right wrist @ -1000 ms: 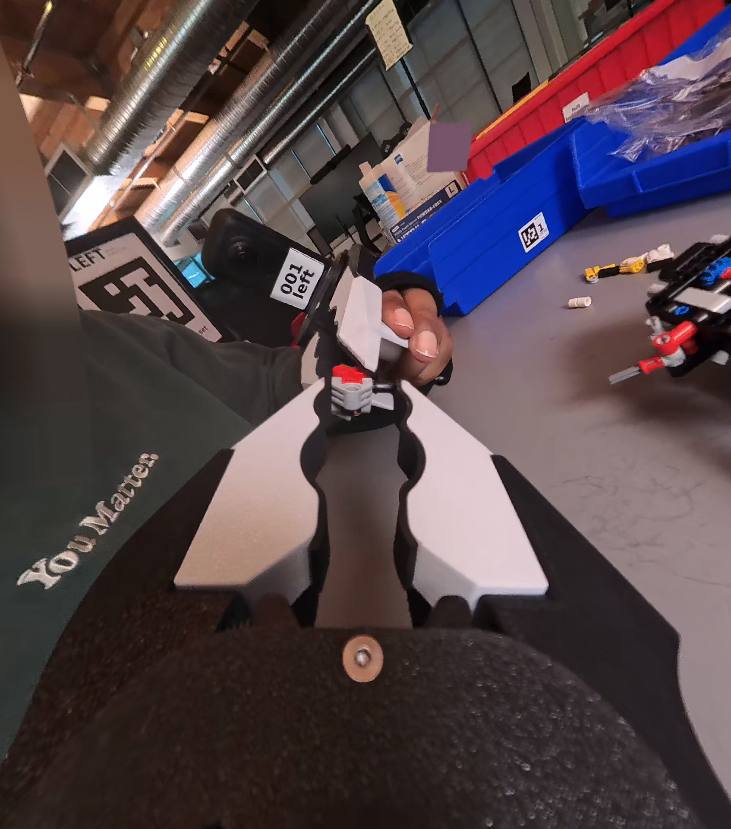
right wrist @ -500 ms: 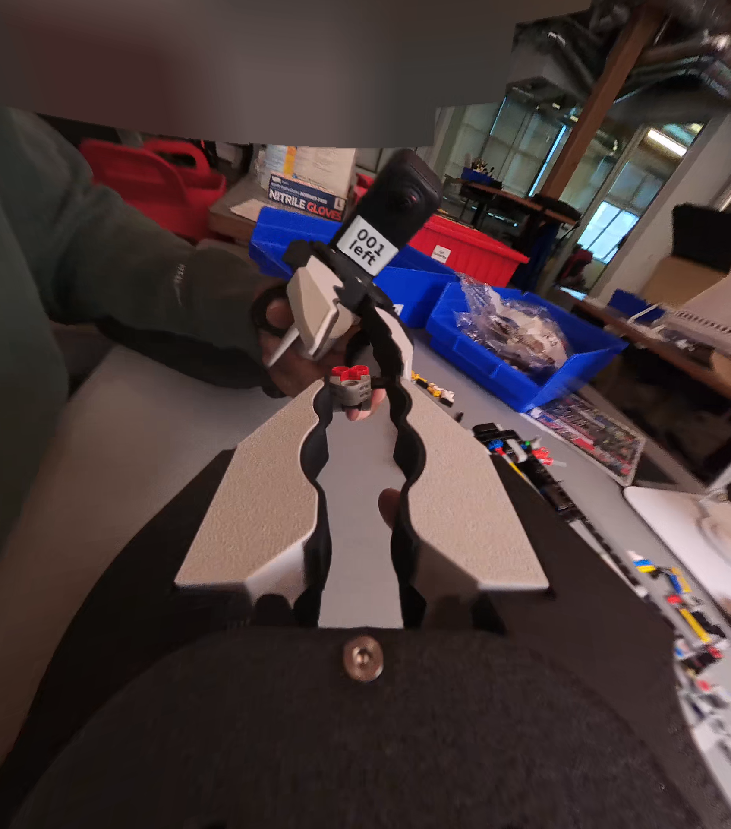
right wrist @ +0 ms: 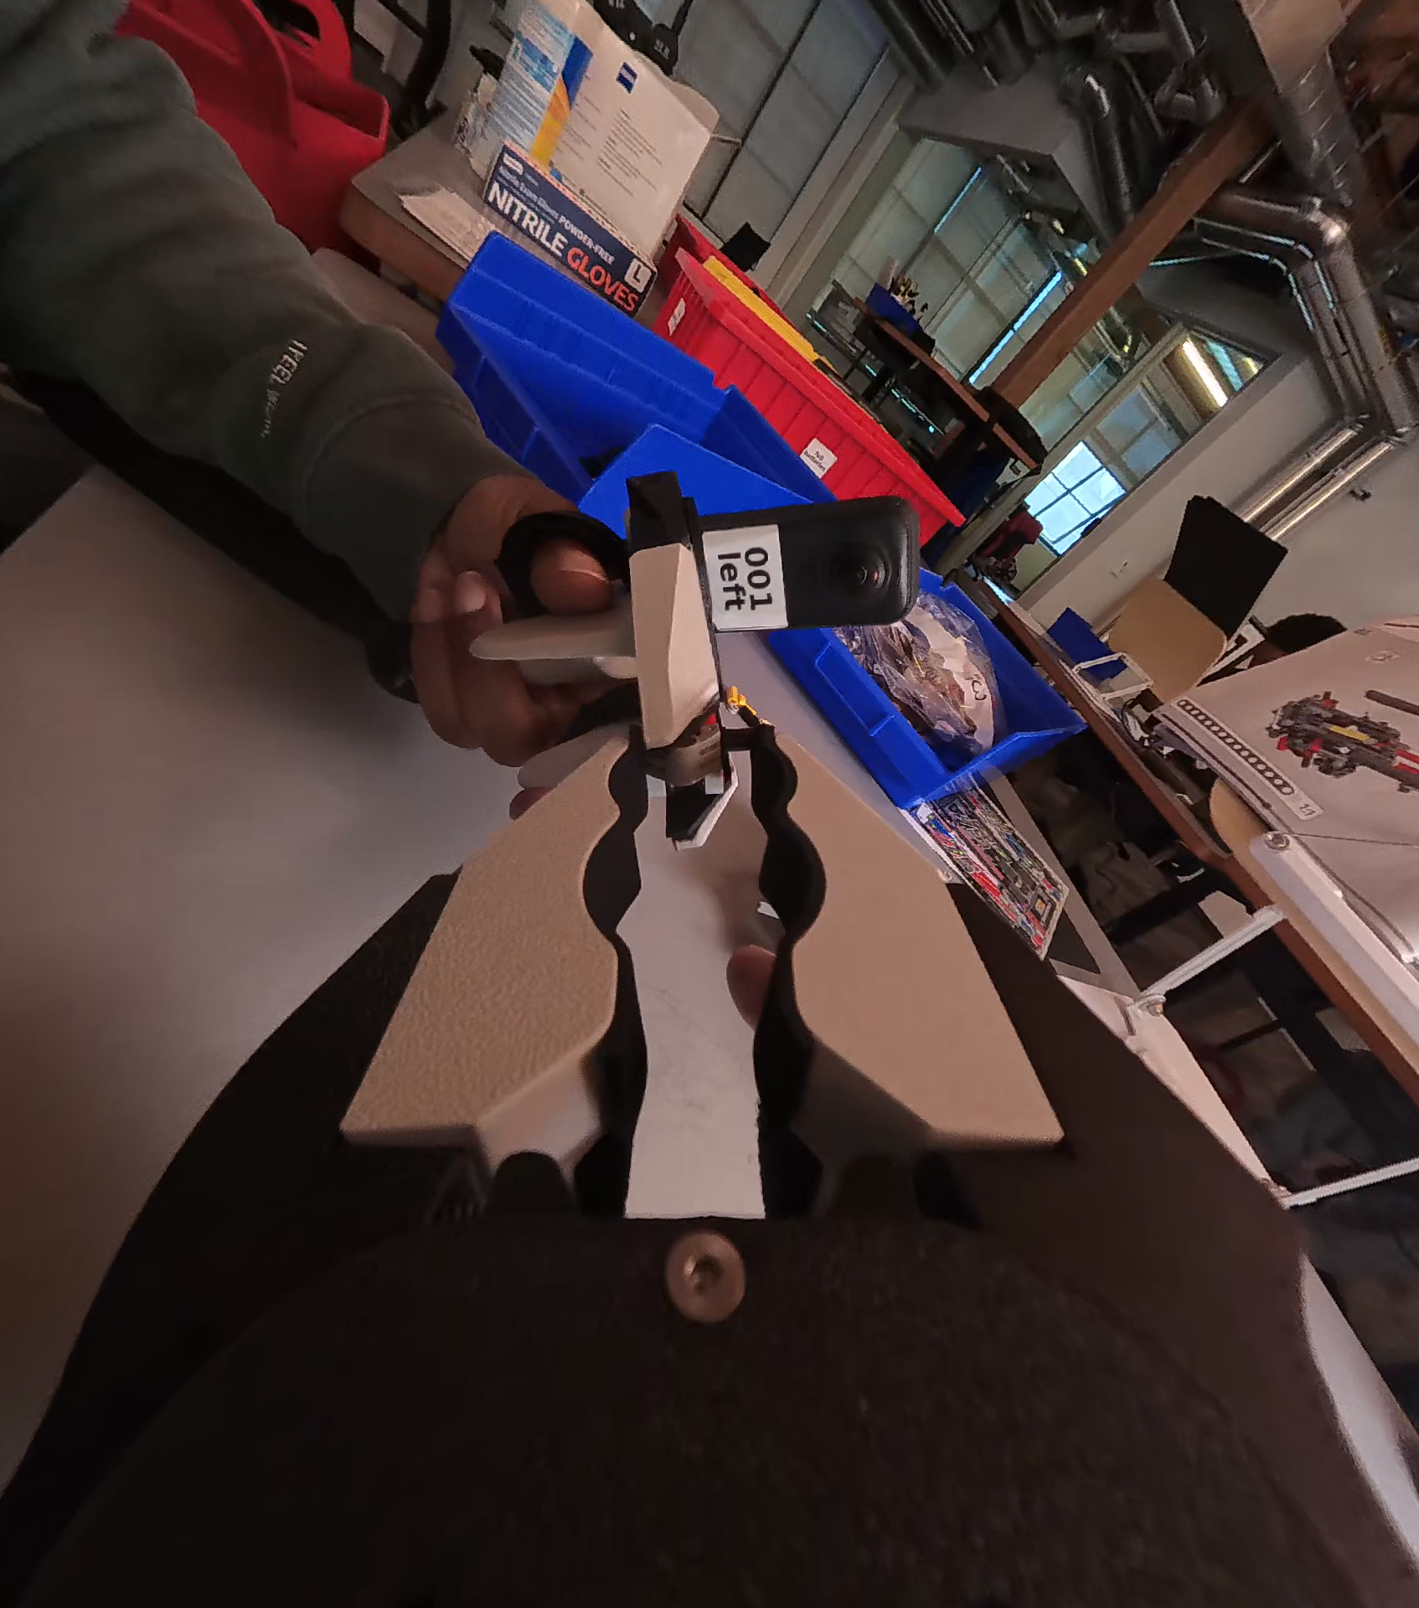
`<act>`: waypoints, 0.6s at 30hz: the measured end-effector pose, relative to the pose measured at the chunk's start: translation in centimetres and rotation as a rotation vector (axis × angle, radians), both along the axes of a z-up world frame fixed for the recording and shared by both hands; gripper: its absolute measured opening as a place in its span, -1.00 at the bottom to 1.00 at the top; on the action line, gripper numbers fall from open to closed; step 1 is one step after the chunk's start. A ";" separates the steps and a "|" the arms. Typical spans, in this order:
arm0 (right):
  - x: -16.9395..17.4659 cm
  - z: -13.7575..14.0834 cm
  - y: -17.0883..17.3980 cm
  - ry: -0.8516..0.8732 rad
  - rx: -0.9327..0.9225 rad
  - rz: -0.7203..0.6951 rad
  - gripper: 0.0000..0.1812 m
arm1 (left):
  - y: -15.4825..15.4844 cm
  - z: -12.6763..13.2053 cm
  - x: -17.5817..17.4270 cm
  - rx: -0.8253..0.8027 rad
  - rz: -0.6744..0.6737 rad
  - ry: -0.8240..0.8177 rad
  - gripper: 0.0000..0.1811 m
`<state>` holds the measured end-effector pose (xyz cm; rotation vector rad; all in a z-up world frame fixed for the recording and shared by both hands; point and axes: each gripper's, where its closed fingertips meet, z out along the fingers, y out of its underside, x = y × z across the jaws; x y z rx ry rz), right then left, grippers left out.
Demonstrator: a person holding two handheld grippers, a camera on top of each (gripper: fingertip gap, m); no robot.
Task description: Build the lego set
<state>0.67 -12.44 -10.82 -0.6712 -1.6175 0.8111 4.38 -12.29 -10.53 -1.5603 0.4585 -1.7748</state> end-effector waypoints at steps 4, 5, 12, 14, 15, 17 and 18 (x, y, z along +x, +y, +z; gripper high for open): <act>-0.1 -0.1 0.2 -0.004 0.013 -0.014 -0.77 | 0.0 0.0 0.1 0.010 0.017 0.012 -0.76; -0.1 -0.1 0.2 -0.006 0.012 -0.013 -0.77 | 0.1 0.0 0.1 0.007 0.019 0.015 -0.78; 0.0 -0.1 0.1 -0.009 0.004 -0.007 -0.77 | 0.1 -0.1 0.1 -0.024 0.002 -0.002 -0.83; -0.1 0.1 0.1 0.012 0.006 -0.002 -0.76 | 0.1 0.0 0.0 -0.018 0.006 -0.006 -0.81; -0.1 0.0 0.2 0.008 -0.012 -0.001 -0.76 | 0.1 0.1 -0.1 -0.011 0.007 -0.006 -0.73; 0.1 0.7 0.5 0.038 -0.124 0.026 -0.76 | 0.2 0.5 -0.7 0.005 0.018 -0.018 -0.65; 0.3 1.1 0.7 0.049 -0.187 0.047 -0.76 | 0.2 0.9 -1.0 0.012 0.024 -0.034 -0.65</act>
